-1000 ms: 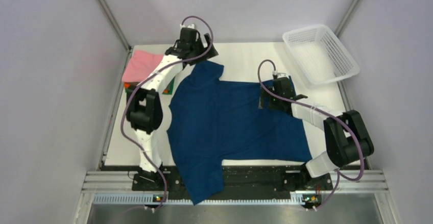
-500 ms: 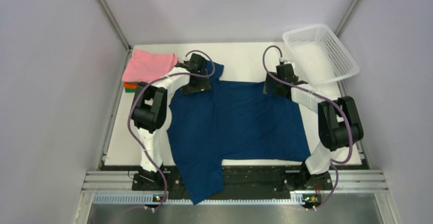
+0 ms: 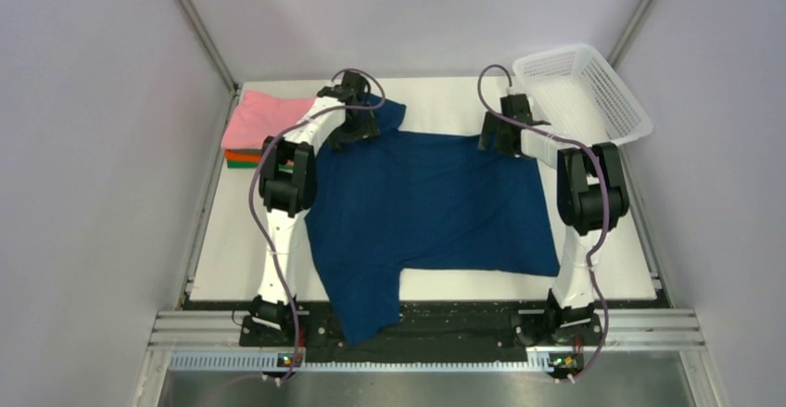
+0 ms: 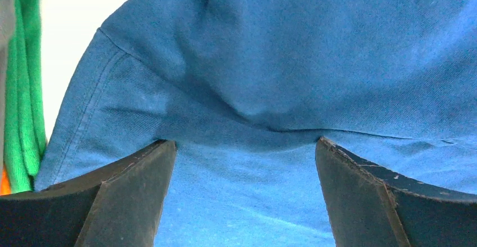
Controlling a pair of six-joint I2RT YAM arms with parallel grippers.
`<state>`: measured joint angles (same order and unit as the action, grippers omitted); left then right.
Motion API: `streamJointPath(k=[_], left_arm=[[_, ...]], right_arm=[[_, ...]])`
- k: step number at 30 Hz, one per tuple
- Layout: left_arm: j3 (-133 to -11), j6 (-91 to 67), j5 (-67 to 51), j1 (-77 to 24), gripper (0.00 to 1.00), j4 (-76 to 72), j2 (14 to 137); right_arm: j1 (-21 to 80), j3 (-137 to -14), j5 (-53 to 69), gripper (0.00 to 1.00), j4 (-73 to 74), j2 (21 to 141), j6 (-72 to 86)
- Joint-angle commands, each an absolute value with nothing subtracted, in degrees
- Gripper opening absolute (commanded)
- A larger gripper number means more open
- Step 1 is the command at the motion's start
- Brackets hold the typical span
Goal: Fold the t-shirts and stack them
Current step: Grab the side of the flattened tshirt closest away from the robot with both arms
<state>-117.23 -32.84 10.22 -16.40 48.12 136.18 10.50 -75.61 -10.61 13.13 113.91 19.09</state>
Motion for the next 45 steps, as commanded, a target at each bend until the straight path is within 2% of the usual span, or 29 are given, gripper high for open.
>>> streamJointPath(k=[1,11,18,21,26,29,33,39,45], left_arm=[[-119.19,-33.0,5.33,-12.96,0.99,45.63,141.59],[-133.14,-28.58,1.58,-11.16,0.99,44.6,146.18],[-133.79,-26.72,0.92,-12.0,0.99,46.18,134.99],[-124.99,-26.46,2.21,-13.81,0.99,46.69,124.85],[-99.43,-30.18,5.61,-19.28,0.99,44.51,102.63],[-81.67,-35.04,9.57,-24.49,0.99,43.55,90.68],[-65.53,-42.53,12.33,-34.33,0.99,45.5,77.62],[-49.43,-56.05,11.88,-46.74,0.93,57.49,67.21],[-39.66,-69.25,4.18,-64.79,0.85,53.43,60.75]], right_arm=[[9.05,-81.77,-8.61,0.99,15.64,119.21,18.94],[8.35,-92.85,-7.09,0.99,18.33,124.31,18.01],[10.04,-89.61,-5.98,0.99,19.66,111.55,17.72],[11.5,-83.45,-5.64,0.99,19.68,103.32,18.34],[12.96,-67.99,-5.97,0.99,19.68,90.96,21.34],[12.99,-59.95,-6.33,0.99,19.86,83.83,23.15],[12.88,-53.84,-6.9,0.99,20.34,77.72,24.19],[12.85,-51.78,-6.78,0.99,21.36,75.39,23.94],[12.92,-50.6,-7.67,0.99,21.5,75.6,23.15]])
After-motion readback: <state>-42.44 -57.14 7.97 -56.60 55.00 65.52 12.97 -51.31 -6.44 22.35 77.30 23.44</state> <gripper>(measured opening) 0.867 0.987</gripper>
